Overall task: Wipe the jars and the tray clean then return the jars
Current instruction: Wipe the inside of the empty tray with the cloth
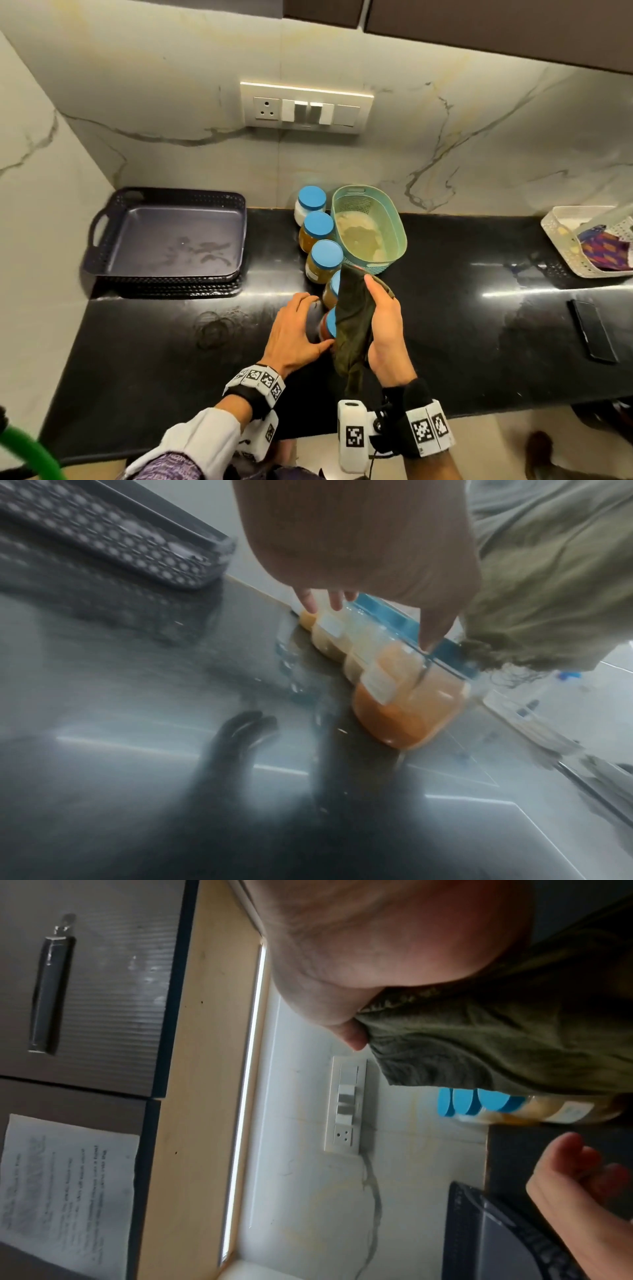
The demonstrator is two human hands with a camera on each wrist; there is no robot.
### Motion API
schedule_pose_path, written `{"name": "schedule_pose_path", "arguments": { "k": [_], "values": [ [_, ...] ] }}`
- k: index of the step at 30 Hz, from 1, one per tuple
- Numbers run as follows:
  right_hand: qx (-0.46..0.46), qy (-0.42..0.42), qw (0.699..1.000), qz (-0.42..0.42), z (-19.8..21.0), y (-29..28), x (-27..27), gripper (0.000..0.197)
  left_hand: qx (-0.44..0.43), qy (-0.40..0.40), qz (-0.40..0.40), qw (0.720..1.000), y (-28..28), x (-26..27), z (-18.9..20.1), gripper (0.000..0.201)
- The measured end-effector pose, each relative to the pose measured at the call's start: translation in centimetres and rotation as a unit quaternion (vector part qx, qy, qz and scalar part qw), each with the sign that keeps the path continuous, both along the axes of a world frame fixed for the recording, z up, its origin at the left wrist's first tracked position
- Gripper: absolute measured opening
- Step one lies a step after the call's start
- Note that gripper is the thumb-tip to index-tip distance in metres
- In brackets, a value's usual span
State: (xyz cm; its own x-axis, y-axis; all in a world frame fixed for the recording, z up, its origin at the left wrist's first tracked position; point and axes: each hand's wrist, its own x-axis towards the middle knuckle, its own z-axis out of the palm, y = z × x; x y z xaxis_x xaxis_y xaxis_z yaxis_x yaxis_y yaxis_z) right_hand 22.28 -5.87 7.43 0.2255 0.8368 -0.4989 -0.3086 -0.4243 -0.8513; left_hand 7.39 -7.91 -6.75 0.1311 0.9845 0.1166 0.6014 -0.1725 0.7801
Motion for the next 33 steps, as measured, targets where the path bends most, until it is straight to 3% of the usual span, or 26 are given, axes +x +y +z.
{"name": "schedule_pose_path", "arguments": {
  "k": [6, 10, 13, 18, 22, 25, 27, 30, 33],
  "values": [
    [-0.008, 0.052, 0.998, 0.018, 0.7, 1.2, -6.3, 0.018, 0.037, 0.059, 0.126, 0.990, 0.2, -10.2, -1.0, 0.051],
    [-0.069, 0.073, 0.993, 0.055, 0.5, 1.8, -11.2, 0.018, -0.007, 0.183, 0.223, 0.957, 1.8, -18.1, -1.2, 0.067],
    [-0.115, 0.102, 0.984, 0.084, 0.6, 1.9, -14.0, 0.015, -0.068, 0.254, 0.218, 0.940, 2.5, -22.2, -1.7, 0.069],
    [-0.153, 0.093, 0.979, 0.095, -0.3, 1.9, -17.7, 0.023, -0.055, 0.261, 0.207, 0.941, 1.6, -23.9, -2.8, 0.033],
    [-0.143, 0.033, 0.987, 0.059, -1.1, 2.6, -19.1, 0.034, -0.037, 0.215, 0.174, 0.960, -1.6, -21.5, -2.7, 0.016],
    [-0.094, -0.030, 0.992, 0.078, -0.6, 2.9, -19.2, 0.013, -0.051, 0.156, 0.108, 0.981, -4.5, -19.0, -2.3, 0.020],
    [-0.043, -0.082, 0.992, 0.086, -0.1, 3.0, -19.3, 0.015, -0.051, 0.108, 0.094, 0.988, -6.2, -18.2, -1.7, 0.020],
    [0.027, -0.179, 0.976, 0.121, -0.7, 3.0, -19.4, 0.021, 0.032, 0.048, 0.192, 0.980, -7.1, -19.8, -0.7, 0.020],
    [0.073, -0.343, 0.921, 0.169, -2.6, 3.0, -19.7, 0.010, 0.072, 0.104, 0.329, 0.936, -6.6, -24.3, 0.0, 0.040]
  ]
}}
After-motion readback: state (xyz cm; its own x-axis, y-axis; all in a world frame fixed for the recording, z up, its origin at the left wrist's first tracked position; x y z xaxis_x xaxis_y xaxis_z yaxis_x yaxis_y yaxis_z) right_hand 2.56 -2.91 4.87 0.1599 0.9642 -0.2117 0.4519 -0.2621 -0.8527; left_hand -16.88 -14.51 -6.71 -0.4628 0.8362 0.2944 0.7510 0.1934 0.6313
